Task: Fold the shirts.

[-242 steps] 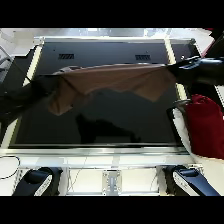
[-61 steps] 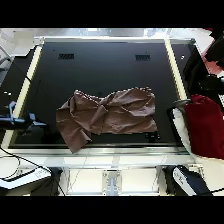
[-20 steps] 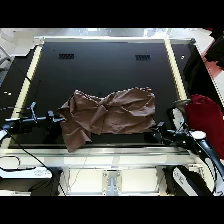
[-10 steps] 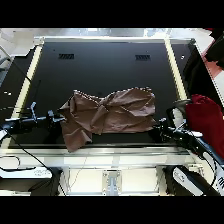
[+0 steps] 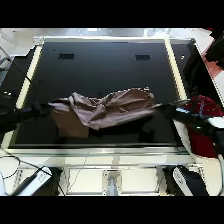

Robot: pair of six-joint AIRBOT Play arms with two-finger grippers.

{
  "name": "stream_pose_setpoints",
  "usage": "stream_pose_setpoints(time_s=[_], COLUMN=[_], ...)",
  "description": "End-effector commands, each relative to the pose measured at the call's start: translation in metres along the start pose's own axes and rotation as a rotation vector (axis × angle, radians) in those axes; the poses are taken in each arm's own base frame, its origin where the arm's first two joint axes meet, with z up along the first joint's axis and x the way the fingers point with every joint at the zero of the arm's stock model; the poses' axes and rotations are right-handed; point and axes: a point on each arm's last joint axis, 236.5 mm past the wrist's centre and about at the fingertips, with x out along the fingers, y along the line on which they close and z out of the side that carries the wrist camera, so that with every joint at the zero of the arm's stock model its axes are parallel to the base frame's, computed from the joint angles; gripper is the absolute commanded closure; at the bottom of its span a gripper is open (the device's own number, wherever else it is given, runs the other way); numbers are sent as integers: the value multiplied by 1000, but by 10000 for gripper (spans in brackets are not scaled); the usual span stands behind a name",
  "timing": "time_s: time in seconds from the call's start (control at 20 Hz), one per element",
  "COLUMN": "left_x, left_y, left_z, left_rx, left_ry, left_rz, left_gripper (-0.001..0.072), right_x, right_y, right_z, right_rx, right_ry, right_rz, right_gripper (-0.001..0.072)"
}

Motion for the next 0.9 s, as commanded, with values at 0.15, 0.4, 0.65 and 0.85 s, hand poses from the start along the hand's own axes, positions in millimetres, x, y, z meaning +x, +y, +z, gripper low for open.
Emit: stream_pose_setpoints(time_s=[0.15, 0.4, 0.65, 0.85], left_x=[-172, -258, -258, -207], left_y=[-212, -334, -378, -302], left_z=[85, 81, 98, 119], left_rx=[576, 894, 976, 754], left_ry=[-736, -935, -834, -503], left_rz=[252, 503, 435, 305], left_gripper=[694, 694, 694, 694], right_x=[-194, -302, -320, -243], right_y=[141, 247, 260, 189], right_z=[60, 57, 106, 170], right_rx=[-645, -859, -879, -728], right_ry=[-443, -767, -843, -608], right_rz=[-409, -485, -530, -499], right_gripper=[702, 704, 704, 703])
